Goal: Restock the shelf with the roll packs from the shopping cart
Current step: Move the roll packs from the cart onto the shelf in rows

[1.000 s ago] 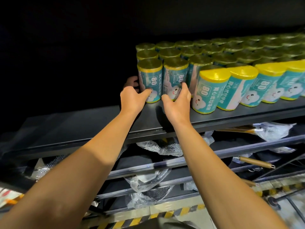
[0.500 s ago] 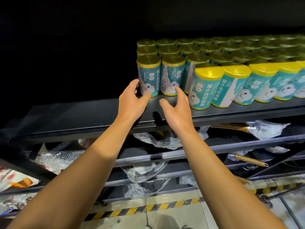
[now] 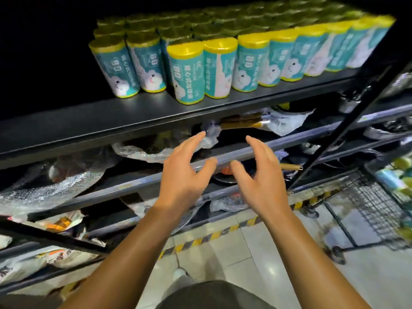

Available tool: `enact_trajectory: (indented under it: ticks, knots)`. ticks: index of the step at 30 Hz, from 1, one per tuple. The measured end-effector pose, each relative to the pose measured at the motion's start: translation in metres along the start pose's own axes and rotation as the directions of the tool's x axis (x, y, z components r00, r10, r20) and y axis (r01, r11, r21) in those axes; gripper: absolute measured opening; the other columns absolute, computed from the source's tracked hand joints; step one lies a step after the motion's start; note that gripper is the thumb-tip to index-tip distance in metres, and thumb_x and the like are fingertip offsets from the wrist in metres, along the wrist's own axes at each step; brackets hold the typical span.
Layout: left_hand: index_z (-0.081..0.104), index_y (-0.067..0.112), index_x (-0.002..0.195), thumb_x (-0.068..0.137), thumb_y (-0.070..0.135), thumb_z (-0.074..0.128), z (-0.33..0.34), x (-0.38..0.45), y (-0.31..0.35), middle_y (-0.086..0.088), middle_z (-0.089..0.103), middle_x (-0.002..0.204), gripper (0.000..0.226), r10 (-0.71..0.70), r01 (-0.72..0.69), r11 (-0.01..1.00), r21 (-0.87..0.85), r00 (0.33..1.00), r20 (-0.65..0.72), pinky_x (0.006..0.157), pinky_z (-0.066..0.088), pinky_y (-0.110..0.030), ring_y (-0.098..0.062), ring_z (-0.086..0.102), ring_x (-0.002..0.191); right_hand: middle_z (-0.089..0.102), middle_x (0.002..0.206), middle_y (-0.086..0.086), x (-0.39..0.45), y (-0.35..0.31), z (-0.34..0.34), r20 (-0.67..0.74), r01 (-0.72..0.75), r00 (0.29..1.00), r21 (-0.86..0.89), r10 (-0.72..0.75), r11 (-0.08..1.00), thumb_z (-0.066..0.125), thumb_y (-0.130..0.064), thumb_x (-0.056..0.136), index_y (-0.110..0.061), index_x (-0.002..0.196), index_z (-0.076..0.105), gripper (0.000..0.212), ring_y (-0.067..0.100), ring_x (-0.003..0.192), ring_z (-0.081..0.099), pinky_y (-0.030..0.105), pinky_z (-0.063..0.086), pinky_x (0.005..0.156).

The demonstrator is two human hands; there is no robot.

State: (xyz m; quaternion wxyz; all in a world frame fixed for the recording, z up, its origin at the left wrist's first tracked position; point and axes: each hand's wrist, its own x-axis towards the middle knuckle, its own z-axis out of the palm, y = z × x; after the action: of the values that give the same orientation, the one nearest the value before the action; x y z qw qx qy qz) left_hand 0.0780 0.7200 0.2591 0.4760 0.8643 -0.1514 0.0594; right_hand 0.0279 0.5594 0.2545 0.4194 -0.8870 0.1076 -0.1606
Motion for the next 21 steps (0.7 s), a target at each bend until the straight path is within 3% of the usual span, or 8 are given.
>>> enact_trajectory:
  ticks: [3, 7, 9, 12, 14, 16, 18, 21]
  knots:
    - [0.05, 0.031, 0.144, 0.09, 0.038, 0.065, 0.051, -0.022, 0.022, 0.018, 0.048, 0.143, 0.056, -0.029, 0.029, 1.0, 0.003, 0.997, 0.075, 0.107, 0.03, -0.014, 0.004, 0.038, 0.132, 0.04, 0.155, -0.006, -0.025, 0.04, -0.045, -0.048, -0.073, 0.996, -0.039, 0.071, 0.997, 0.056, -0.042, 0.095, -0.025, 0.151, 0.039, 0.061, 0.017, 0.146, 0.032, 0.046, 0.033, 0.117]
    - [0.053, 0.026, 0.141, 0.089, 0.032, 0.067, 0.109, -0.052, 0.046, 0.021, 0.051, 0.132, 0.054, -0.015, 0.02, 0.999, -0.032, 0.986, 0.163, 0.095, 0.025, 0.004, 0.022, 0.038, 0.117, 0.046, 0.15, -0.006, -0.055, 0.091, -0.092, -0.096, -0.175, 0.98, -0.03, 0.171, 0.984, 0.053, -0.043, 0.091, -0.028, 0.146, 0.046, 0.058, 0.019, 0.142, 0.037, 0.047, 0.038, 0.113]
    - [0.056, 0.023, 0.139, 0.085, 0.034, 0.064, 0.137, -0.066, 0.056, 0.016, 0.054, 0.136, 0.056, -0.016, 0.032, 0.997, -0.067, 0.973, 0.228, 0.098, 0.03, 0.0, 0.021, 0.043, 0.118, 0.05, 0.142, -0.009, -0.068, 0.115, -0.113, -0.131, -0.218, 0.968, -0.013, 0.214, 0.976, 0.053, -0.041, 0.088, -0.034, 0.141, 0.048, 0.054, 0.018, 0.137, 0.042, 0.046, 0.04, 0.11]
    - [0.055, 0.026, 0.14, 0.088, 0.034, 0.065, 0.177, -0.077, 0.073, 0.009, 0.056, 0.141, 0.054, 0.0, 0.014, 0.999, -0.04, 0.942, 0.335, 0.091, 0.029, 0.005, 0.032, 0.039, 0.109, 0.044, 0.151, -0.006, -0.084, 0.15, -0.143, -0.175, -0.297, 0.941, -0.023, 0.288, 0.955, 0.059, -0.036, 0.096, -0.027, 0.149, 0.042, 0.057, 0.014, 0.143, 0.034, 0.036, 0.03, 0.117]
    - [0.053, 0.026, 0.141, 0.09, 0.037, 0.064, 0.205, -0.077, 0.083, 0.009, 0.056, 0.139, 0.054, 0.021, -0.02, 1.0, -0.007, 0.921, 0.39, 0.094, 0.032, 0.001, 0.024, 0.043, 0.114, 0.042, 0.154, -0.001, -0.091, 0.173, -0.16, -0.207, -0.337, 0.924, -0.049, 0.321, 0.94, 0.06, -0.035, 0.098, -0.018, 0.151, 0.04, 0.059, 0.016, 0.144, 0.031, 0.024, 0.022, 0.115]
    - [0.053, 0.028, 0.141, 0.084, 0.049, 0.057, 0.233, -0.073, 0.092, 0.009, 0.056, 0.141, 0.06, 0.025, -0.018, 1.0, -0.02, 0.892, 0.45, 0.109, 0.038, -0.022, -0.001, 0.051, 0.127, 0.044, 0.153, 0.004, -0.094, 0.194, -0.175, -0.253, -0.374, 0.904, -0.076, 0.345, 0.924, 0.057, -0.04, 0.095, -0.012, 0.15, 0.042, 0.063, 0.019, 0.144, 0.033, 0.017, 0.016, 0.111]
    - [0.051, 0.042, 0.137, 0.081, 0.054, 0.055, 0.262, -0.066, 0.101, 0.017, 0.053, 0.141, 0.058, 0.029, -0.01, 0.999, -0.038, 0.855, 0.517, 0.11, 0.042, -0.044, -0.012, 0.054, 0.129, 0.042, 0.155, 0.007, -0.094, 0.214, -0.189, -0.302, -0.437, 0.867, -0.078, 0.397, 0.896, 0.053, -0.043, 0.09, -0.011, 0.149, 0.044, 0.068, 0.021, 0.146, 0.031, 0.018, 0.015, 0.113]
    - [0.054, 0.035, 0.137, 0.088, 0.04, 0.064, 0.309, -0.049, 0.116, 0.014, 0.053, 0.141, 0.05, 0.116, -0.103, 0.993, -0.056, 0.798, 0.591, 0.112, 0.038, -0.035, -0.01, 0.05, 0.132, 0.04, 0.155, 0.006, -0.088, 0.243, -0.208, -0.385, -0.517, 0.801, -0.062, 0.458, 0.853, 0.056, -0.04, 0.089, -0.012, 0.149, 0.044, 0.067, 0.019, 0.144, 0.029, 0.022, 0.017, 0.115]
